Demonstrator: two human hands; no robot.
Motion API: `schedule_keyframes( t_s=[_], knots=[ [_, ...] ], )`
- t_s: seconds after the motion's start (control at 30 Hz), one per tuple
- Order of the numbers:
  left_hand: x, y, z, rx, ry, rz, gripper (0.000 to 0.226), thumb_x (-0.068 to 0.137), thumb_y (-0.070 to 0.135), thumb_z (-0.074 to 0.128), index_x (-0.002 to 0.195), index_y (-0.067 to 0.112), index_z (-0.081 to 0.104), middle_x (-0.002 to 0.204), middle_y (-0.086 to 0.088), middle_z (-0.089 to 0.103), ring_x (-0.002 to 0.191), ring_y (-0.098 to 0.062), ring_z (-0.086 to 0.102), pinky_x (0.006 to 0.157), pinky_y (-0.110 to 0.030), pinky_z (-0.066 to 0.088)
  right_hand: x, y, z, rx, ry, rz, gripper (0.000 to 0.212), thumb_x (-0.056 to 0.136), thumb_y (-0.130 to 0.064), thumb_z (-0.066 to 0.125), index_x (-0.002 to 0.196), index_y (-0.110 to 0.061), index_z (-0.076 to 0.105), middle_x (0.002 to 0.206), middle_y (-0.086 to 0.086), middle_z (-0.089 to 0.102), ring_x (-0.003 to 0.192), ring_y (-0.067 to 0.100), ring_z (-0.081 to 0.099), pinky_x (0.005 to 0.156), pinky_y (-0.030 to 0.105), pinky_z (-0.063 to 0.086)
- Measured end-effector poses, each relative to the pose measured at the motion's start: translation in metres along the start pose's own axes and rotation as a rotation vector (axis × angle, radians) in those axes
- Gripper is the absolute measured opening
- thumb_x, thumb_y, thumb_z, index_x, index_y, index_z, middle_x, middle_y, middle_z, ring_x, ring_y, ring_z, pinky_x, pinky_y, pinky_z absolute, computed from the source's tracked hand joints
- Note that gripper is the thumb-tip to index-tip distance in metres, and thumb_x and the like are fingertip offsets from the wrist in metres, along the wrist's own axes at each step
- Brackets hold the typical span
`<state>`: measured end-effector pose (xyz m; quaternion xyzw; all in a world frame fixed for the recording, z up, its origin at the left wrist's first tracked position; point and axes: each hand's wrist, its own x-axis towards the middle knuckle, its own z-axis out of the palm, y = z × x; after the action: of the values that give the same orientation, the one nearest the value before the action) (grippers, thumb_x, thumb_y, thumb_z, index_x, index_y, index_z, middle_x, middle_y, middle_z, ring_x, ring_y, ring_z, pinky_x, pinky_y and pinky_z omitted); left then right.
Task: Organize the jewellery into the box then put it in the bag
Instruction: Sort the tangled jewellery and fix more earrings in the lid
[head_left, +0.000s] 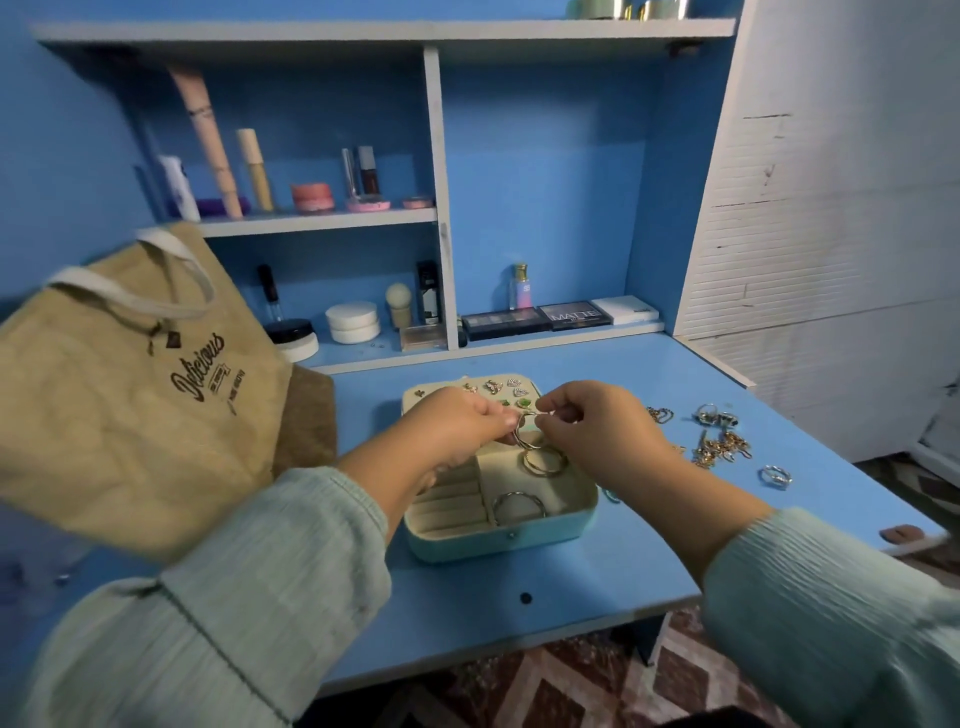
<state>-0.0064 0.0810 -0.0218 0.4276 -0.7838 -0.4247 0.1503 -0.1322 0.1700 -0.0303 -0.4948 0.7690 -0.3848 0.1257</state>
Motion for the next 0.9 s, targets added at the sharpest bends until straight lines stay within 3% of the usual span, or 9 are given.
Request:
schedule_keyframes(
  t_s=[0.17,0.23,0.3,0.4,0.5,0.63,0.8,0.9],
  knots=[
    [-0.003,-0.001,-0.001,0.094,0.016,0.012,0.022,0.091,0.026,0.06,0.071,0.026,0.066,0.107,0.006,0.068,0.098,-0.012,0.058,0.083,-0.025,0.042,0.005,-0.006,0.005,-0.092,-0.076,0.036,0.015,0.086,-0.017,0.057,0.089,-0.013,0.07,0.077,-0.002,0.065,0.071,0.012,0.054,0.064,0.025,0.046],
    [0.0,-0.004,0.001,0.164,0.062,-0.002,0.027,0.088,0.027,0.063,0.061,0.028,0.065,0.106,0.006,0.069,0.102,-0.017,0.059,0.09,-0.029,0.045,0.008,-0.008,0.009,-0.106,-0.097,0.06,0.015,0.084,-0.014,0.056,0.085,-0.009,0.07,0.081,0.006,0.067,0.069,0.014,0.052,0.06,0.025,0.043],
    [0.004,-0.008,0.003,0.234,0.114,-0.02,0.03,0.085,0.028,0.064,0.056,0.032,0.065,0.106,0.013,0.067,0.106,-0.018,0.056,0.099,-0.033,0.04,0.012,-0.01,0.013,-0.113,-0.137,0.093,0.012,0.083,-0.016,0.059,0.076,-0.012,0.068,0.074,0.002,0.063,0.067,0.013,0.051,0.055,0.023,0.04],
    [0.003,-0.004,0.003,0.482,0.153,-0.028,0.02,0.092,0.032,0.053,0.077,0.037,0.065,0.111,0.018,0.057,0.112,-0.02,0.045,0.094,-0.03,0.027,0.019,-0.011,0.02,-0.107,-0.171,0.17,0.008,0.079,-0.026,0.066,0.076,-0.019,0.067,0.079,0.001,0.065,0.082,0.016,0.054,0.059,0.025,0.042],
    [0.004,-0.003,0.0,0.7,0.164,0.016,0.021,0.094,0.035,0.048,0.094,0.046,0.066,0.128,0.009,0.051,0.121,-0.023,0.037,0.095,-0.038,0.024,0.03,-0.007,0.029,-0.186,-0.192,0.232,0.019,0.079,-0.035,0.064,0.087,-0.02,0.071,0.092,0.003,0.065,0.106,0.024,0.046,0.081,0.034,0.047],
    [0.012,-0.005,-0.001,0.853,0.111,0.003,0.023,0.094,0.045,0.046,0.11,0.048,0.063,0.134,0.004,0.042,0.124,-0.024,0.028,0.098,-0.042,0.022,0.039,-0.007,0.034,-0.3,-0.237,0.277,0.035,0.079,-0.045,0.061,0.103,-0.02,0.067,0.103,0.001,0.059,0.117,0.027,0.036,0.099,0.044,0.036],
    [0.017,-0.008,0.003,0.993,0.087,0.004,0.037,0.09,0.051,0.051,0.124,0.038,0.056,0.129,0.0,0.038,0.119,-0.025,0.026,0.095,-0.043,0.021,0.037,-0.011,0.037,-0.391,-0.207,0.29,0.038,0.077,-0.051,0.06,0.1,-0.02,0.063,0.097,0.002,0.051,0.115,0.026,0.032,0.081,0.039,0.023],
    [0.018,-0.004,0.007,1.038,0.091,-0.02,0.039,0.089,0.044,0.052,0.127,0.035,0.053,0.128,-0.002,0.035,0.118,-0.025,0.025,0.095,-0.042,0.021,0.039,-0.013,0.041,-0.457,-0.194,0.282,0.03,0.079,-0.048,0.057,0.088,-0.019,0.059,0.099,0.003,0.048,0.114,0.026,0.031,0.079,0.04,0.021]
  ],
)
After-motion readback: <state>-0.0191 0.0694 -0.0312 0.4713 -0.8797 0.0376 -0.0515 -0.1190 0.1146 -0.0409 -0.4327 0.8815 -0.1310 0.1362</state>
